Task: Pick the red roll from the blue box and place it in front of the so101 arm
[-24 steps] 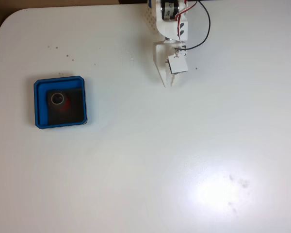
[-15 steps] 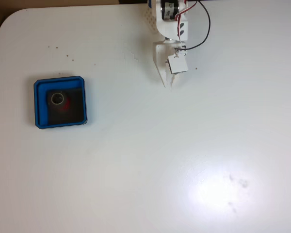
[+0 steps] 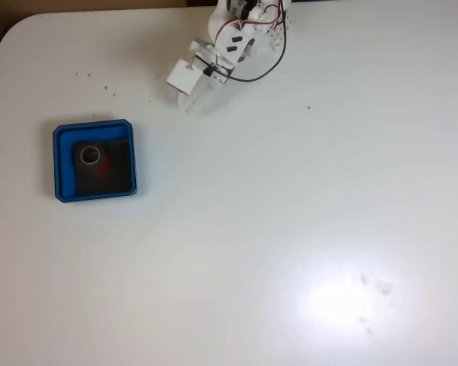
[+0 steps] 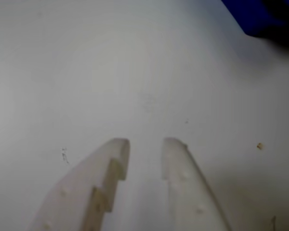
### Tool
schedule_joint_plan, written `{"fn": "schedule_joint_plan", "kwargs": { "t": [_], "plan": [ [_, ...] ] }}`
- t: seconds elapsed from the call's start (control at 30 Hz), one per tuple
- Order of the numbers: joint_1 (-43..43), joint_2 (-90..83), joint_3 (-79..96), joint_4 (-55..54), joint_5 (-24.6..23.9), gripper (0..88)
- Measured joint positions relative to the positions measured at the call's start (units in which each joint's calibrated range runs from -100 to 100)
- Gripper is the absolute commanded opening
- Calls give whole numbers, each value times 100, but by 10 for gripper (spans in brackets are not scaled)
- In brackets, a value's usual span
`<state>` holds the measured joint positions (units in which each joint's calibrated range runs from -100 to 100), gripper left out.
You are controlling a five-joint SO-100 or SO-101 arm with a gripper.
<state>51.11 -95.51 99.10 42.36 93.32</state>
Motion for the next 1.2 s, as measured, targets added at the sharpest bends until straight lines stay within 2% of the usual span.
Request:
{"fn": "schedule_joint_plan", "kwargs": {
  "t": [0.13,0.37,0.5,0.9,1.2],
  "plan": [
    [732,0,0,0,0,7],
    [841,0,-117,0,0,7],
    [841,525,-789,-8,0,7],
    [841,5504,-5381,-16,0,7],
    [841,8637,-8045,-16,0,8]
  ]
}}
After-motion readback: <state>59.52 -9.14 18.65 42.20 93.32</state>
